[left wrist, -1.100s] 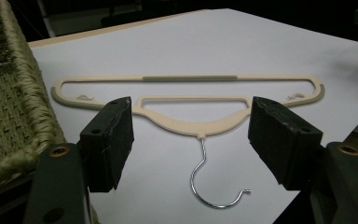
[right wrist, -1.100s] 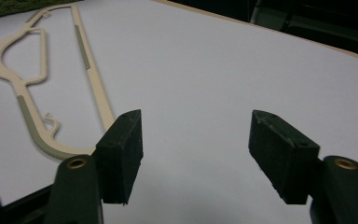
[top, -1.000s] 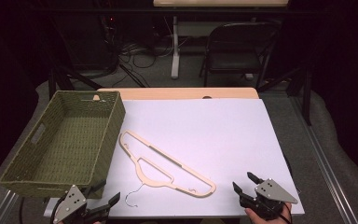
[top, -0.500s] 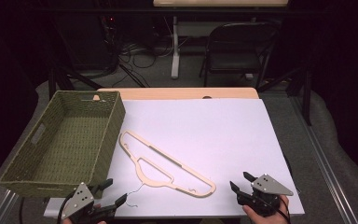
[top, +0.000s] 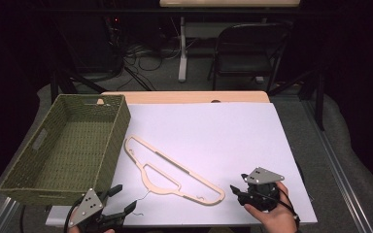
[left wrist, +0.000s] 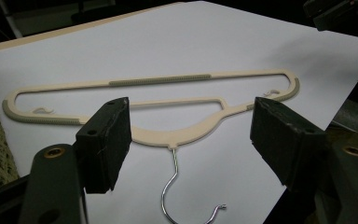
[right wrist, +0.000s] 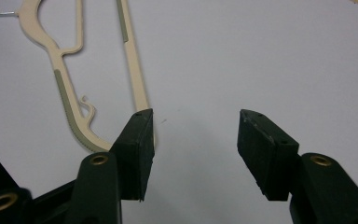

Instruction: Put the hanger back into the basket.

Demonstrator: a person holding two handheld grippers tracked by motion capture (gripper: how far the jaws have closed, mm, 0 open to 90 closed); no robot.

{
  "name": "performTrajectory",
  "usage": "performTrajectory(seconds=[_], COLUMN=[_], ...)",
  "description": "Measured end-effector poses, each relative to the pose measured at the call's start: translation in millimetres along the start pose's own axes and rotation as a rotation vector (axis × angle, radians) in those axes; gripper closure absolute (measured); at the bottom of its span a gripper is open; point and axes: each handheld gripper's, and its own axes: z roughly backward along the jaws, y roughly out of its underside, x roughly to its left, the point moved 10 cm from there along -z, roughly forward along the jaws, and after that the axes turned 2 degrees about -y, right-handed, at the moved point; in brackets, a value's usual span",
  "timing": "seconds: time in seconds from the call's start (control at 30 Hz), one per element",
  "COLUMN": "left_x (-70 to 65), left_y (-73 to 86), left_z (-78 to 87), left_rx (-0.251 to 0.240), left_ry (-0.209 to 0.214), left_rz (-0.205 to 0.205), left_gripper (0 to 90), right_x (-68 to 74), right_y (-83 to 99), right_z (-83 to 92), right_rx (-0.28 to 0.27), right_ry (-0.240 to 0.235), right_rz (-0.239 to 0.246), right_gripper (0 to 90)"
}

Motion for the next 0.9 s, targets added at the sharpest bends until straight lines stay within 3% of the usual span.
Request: performTrajectory(seconds=[0.13, 0.9], left_x=[-0.7, 0.6], left_y=[2.2, 5.9], left_z=[0.5, -1.0], left_rx=[0.011, 0.029], left_ry=[0.0, -0.007], left_rz=[-0.003, -0.005], left_gripper=[29.8, 31.3], right_x=[4.5, 24.2], right_y=[-6.3, -25.0], right_z=[-4.2, -22.4], right_rx=[0.079, 0.28], right_ry=[-0.033, -0.185], right_rz=[0.052, 0.166], right_gripper=[45.7, 41.7])
